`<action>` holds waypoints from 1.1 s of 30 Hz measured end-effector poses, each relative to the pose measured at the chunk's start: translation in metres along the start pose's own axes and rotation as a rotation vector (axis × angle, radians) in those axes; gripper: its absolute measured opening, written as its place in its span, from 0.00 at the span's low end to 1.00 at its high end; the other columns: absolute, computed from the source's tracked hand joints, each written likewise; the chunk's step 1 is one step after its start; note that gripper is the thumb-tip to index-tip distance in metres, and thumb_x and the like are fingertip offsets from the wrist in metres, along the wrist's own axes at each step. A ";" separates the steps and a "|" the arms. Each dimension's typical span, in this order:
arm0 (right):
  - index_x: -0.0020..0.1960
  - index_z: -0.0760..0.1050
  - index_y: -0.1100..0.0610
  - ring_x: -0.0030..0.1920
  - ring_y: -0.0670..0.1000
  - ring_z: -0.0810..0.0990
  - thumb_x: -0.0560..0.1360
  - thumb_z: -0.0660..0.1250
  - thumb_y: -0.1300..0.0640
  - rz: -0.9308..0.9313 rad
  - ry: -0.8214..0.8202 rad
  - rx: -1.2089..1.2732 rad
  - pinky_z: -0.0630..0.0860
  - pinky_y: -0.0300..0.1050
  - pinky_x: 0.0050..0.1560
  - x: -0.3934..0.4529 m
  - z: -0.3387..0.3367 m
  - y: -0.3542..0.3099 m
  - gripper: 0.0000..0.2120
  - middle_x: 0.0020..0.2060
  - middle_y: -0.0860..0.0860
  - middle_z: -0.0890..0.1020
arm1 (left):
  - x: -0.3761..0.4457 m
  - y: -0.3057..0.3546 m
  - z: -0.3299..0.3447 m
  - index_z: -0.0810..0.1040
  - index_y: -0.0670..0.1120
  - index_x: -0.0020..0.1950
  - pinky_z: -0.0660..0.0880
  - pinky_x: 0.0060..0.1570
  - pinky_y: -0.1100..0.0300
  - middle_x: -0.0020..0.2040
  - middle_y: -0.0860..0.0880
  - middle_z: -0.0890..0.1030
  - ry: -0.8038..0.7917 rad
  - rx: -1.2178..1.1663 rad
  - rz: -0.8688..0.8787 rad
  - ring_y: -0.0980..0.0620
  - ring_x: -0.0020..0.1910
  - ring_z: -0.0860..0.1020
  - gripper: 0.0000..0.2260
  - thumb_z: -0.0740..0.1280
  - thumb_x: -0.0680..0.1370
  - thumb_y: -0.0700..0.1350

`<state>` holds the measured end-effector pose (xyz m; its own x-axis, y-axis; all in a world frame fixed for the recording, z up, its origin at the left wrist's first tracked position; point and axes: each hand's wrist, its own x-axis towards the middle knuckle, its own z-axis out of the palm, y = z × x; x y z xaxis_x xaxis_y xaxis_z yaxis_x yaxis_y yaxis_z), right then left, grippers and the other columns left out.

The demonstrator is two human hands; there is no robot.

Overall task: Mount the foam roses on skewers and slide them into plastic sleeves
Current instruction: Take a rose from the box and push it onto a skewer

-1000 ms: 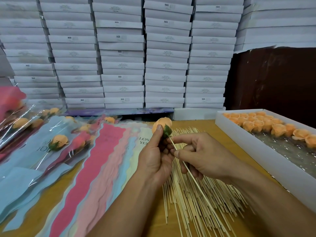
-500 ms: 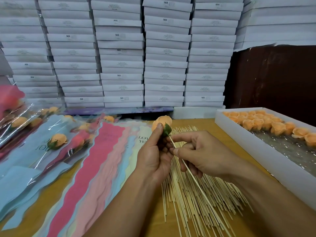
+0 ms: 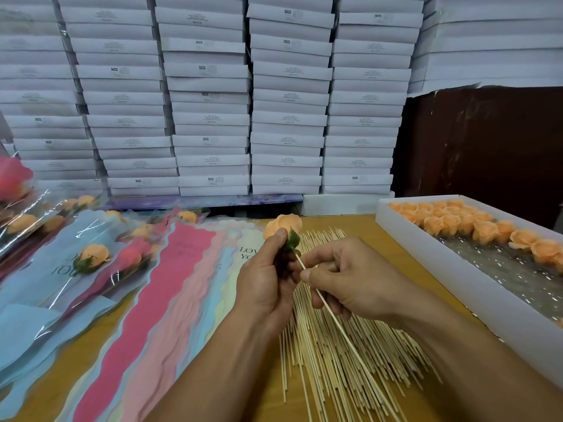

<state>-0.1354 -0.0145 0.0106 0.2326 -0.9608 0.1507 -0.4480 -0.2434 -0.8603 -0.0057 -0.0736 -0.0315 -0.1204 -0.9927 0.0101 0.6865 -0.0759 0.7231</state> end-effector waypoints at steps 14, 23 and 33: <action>0.55 0.82 0.60 0.21 0.44 0.72 0.82 0.64 0.63 0.022 0.025 0.067 0.68 0.35 0.24 0.009 0.007 0.012 0.08 0.27 0.54 0.79 | 0.006 -0.010 -0.004 0.86 0.42 0.38 0.76 0.31 0.59 0.37 0.45 0.80 0.084 0.023 0.017 0.52 0.32 0.77 0.09 0.71 0.76 0.44; 0.50 0.83 0.60 0.22 0.45 0.70 0.81 0.64 0.64 0.119 0.081 0.196 0.65 0.36 0.22 0.012 -0.007 0.019 0.08 0.27 0.55 0.80 | -0.002 -0.016 0.001 0.80 0.43 0.47 0.77 0.47 0.45 0.41 0.45 0.83 0.182 0.867 0.223 0.44 0.41 0.81 0.17 0.58 0.84 0.52; 0.50 0.81 0.60 0.21 0.46 0.69 0.82 0.62 0.63 0.194 0.218 0.172 0.63 0.38 0.20 0.020 -0.007 0.031 0.09 0.26 0.54 0.80 | -0.011 0.011 0.027 0.74 0.45 0.61 0.75 0.48 0.53 0.49 0.46 0.72 -0.118 2.208 0.181 0.43 0.55 0.77 0.12 0.65 0.78 0.41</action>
<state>-0.1508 -0.0418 -0.0095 -0.0412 -0.9973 0.0613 -0.3096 -0.0456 -0.9498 -0.0161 -0.0615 -0.0054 -0.2560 -0.9599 0.1145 -0.9572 0.2683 0.1083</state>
